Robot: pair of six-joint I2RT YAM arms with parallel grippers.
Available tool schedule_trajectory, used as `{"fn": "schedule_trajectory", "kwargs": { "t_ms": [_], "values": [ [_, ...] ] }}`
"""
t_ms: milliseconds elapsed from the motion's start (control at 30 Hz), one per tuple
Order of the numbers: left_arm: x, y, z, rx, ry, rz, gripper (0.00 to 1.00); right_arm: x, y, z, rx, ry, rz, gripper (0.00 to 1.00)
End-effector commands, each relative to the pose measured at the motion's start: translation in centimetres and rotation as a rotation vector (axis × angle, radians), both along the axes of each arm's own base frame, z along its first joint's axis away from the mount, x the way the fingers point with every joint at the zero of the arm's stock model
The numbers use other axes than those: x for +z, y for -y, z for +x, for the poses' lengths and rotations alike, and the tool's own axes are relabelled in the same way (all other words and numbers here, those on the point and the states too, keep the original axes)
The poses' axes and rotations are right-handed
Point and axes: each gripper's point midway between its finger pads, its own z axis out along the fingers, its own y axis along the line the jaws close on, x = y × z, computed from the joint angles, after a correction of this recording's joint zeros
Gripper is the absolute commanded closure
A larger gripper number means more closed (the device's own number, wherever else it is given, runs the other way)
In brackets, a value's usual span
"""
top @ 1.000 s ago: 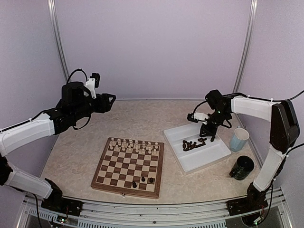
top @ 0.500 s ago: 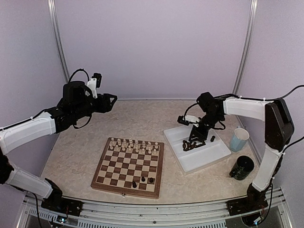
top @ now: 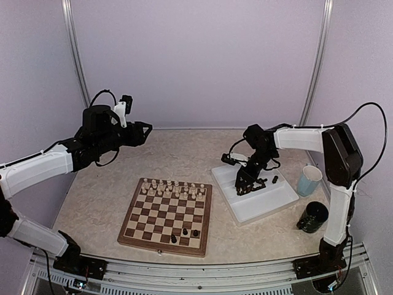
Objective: Set up the chess pieces on the board
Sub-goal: Pick up the rook from the storage box.
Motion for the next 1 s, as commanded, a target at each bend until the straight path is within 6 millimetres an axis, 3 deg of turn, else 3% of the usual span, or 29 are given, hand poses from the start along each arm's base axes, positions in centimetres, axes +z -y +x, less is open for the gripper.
{"fn": "schedule_trajectory", "kwargs": {
  "t_ms": [0,167,333,533,800,967],
  "values": [
    [1.2,0.1,0.6,0.0,0.011,-0.016,0.39,-1.5,0.2,0.3,-0.04,-0.027,-0.058,0.75],
    [1.2,0.4,0.4,-0.026,0.006,-0.022,0.39,-1.0,0.1,0.2,-0.038,0.005,-0.074,0.74],
    [1.3,0.4,0.4,-0.034,0.0,-0.032,0.39,-0.8,0.6,0.1,-0.047,0.034,-0.101,0.68],
    [1.3,0.4,0.5,-0.035,-0.006,-0.035,0.39,-2.3,0.5,-0.8,-0.044,-0.003,-0.123,0.64],
    [1.2,0.5,0.5,-0.039,-0.013,-0.039,0.39,-3.9,-1.8,-1.8,0.001,-0.056,-0.117,0.62],
    [1.1,0.6,0.5,-0.045,-0.018,-0.04,0.39,-5.7,-0.5,-2.4,0.03,0.027,-0.242,0.63]
  ]
}}
